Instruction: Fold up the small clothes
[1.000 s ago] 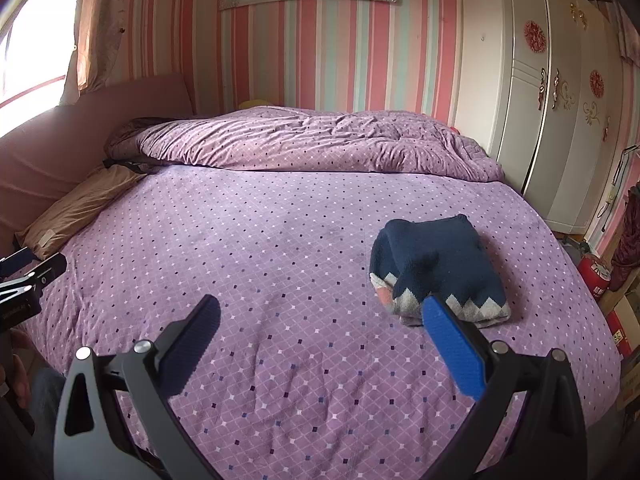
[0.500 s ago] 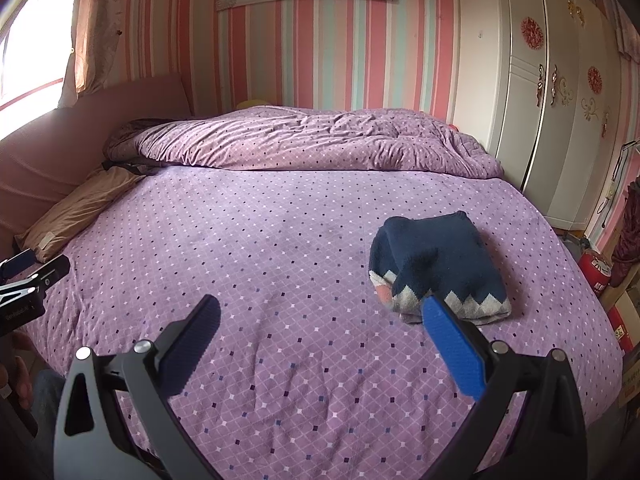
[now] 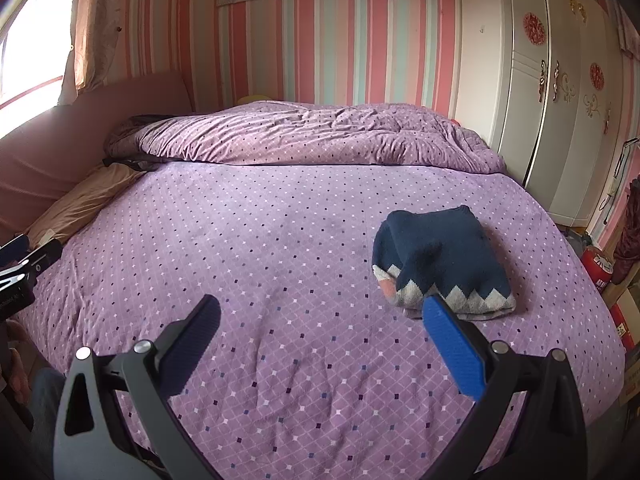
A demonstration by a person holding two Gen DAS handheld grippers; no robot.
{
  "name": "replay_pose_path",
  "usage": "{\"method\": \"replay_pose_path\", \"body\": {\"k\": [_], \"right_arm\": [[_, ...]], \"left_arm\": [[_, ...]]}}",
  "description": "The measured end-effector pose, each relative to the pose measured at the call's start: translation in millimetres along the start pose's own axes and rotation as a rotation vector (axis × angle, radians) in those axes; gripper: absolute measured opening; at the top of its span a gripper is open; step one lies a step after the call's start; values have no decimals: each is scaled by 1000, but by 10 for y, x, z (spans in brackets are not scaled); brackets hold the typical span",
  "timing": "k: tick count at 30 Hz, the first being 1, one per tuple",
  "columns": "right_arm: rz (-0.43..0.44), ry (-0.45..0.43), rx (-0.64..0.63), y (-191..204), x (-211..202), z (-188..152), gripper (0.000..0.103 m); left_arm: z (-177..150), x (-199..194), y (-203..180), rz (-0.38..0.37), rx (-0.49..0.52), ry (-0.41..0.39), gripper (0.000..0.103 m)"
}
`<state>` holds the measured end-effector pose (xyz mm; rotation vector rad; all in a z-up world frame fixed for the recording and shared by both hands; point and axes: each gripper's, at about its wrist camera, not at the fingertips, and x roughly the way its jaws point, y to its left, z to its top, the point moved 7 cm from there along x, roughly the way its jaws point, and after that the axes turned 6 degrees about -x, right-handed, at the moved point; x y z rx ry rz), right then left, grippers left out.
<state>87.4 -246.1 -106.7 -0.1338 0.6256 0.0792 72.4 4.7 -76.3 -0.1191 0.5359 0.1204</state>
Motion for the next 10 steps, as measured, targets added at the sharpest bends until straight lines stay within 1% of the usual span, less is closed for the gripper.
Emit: {"method": "replay_pose_path", "body": {"k": [10], "right_arm": [[-4, 2, 2, -17, 1, -16, 101]], "left_arm": [[-33, 34, -5, -3, -12, 18, 100]]}}
